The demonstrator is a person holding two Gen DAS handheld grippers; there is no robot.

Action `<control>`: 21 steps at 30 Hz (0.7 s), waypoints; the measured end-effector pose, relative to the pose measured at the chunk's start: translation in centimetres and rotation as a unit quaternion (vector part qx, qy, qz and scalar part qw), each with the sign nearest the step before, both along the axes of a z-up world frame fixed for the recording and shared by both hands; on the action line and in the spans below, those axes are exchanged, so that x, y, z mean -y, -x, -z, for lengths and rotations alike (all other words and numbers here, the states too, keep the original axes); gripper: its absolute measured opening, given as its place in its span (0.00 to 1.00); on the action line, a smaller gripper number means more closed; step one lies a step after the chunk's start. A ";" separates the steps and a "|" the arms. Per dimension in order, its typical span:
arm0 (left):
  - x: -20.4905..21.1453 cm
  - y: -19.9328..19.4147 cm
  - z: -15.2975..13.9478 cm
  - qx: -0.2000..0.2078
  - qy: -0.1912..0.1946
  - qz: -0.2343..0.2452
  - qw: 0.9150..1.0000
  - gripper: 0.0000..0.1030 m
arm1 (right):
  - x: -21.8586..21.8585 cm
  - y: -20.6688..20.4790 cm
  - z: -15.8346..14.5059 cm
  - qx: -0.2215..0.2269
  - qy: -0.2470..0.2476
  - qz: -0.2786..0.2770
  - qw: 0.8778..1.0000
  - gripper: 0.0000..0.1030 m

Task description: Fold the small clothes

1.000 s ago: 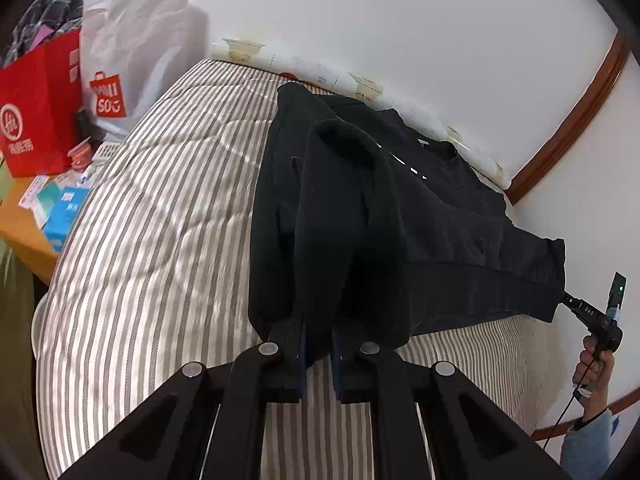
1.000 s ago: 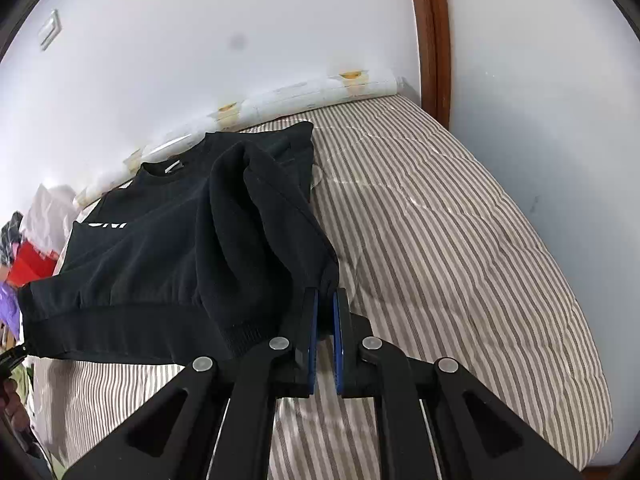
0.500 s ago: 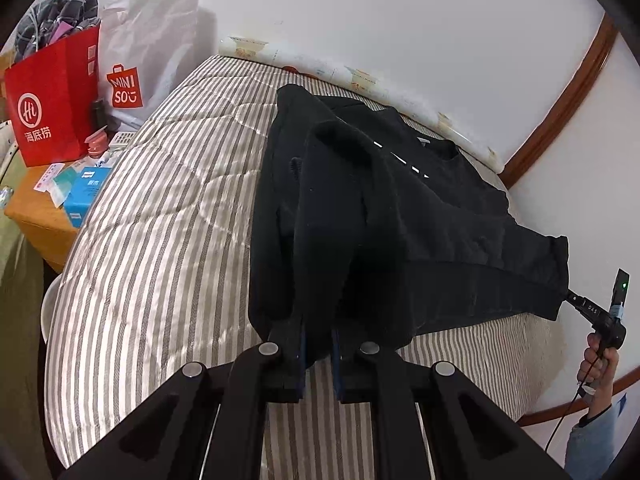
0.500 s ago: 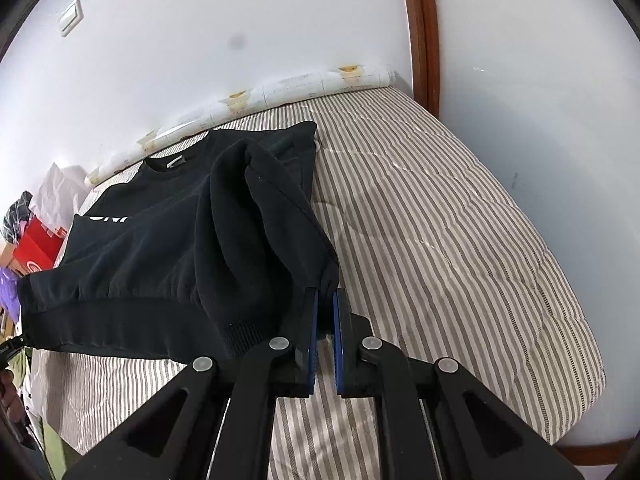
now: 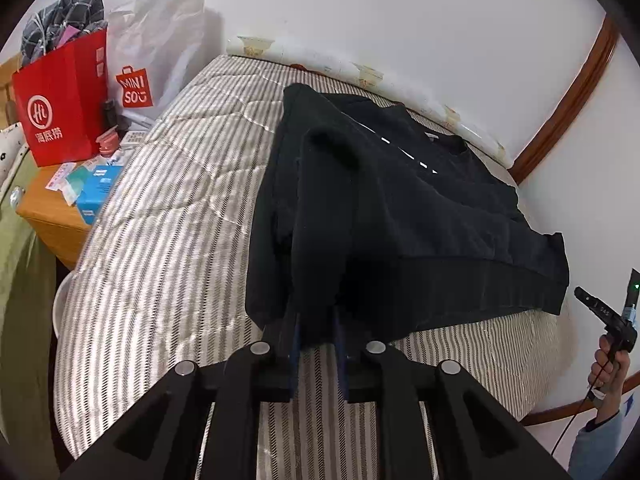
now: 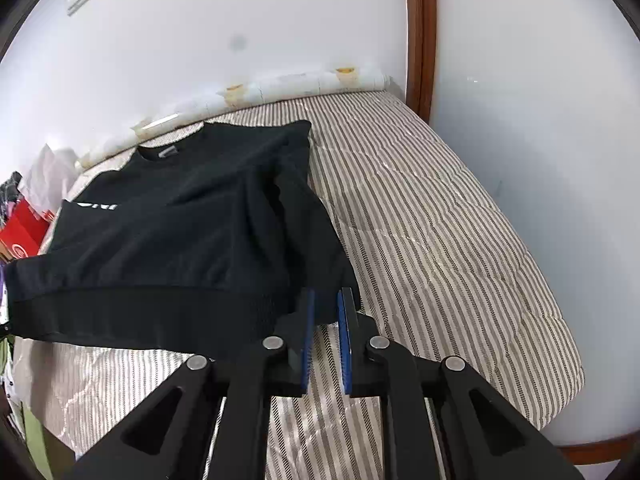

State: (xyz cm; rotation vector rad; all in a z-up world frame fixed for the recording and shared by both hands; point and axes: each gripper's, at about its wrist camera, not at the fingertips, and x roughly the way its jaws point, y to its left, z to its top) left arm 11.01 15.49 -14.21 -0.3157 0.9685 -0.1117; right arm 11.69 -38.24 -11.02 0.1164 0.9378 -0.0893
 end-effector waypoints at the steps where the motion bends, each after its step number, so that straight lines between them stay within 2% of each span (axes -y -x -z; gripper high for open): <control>1: -0.1 0.2 -0.1 0.002 0.001 -0.002 1.000 0.15 | 0.2 0.4 -0.3 0.003 -0.006 0.002 1.000 0.17; 3: -0.5 0.6 -0.6 0.007 0.012 -0.006 1.000 0.21 | 0.3 0.9 -0.6 0.009 -0.020 0.000 1.000 0.30; 6: -0.8 1.2 -1.4 0.021 0.032 -0.004 0.999 0.27 | -0.3 1.7 -0.8 0.018 -0.028 -0.015 0.999 0.40; 12: 0.3 1.2 -2.4 0.043 0.047 0.019 0.998 0.42 | -2.3 1.5 0.3 0.015 -0.033 -0.052 0.998 0.41; 16: 1.3 0.7 -2.0 0.035 0.045 0.030 0.998 0.42 | -3.0 0.5 1.7 0.006 -0.034 -0.060 0.998 0.41; 21: 2.2 -0.8 -0.5 0.013 0.048 0.041 0.998 0.41 | -2.5 -0.9 3.8 -0.009 -0.042 -0.042 0.998 0.41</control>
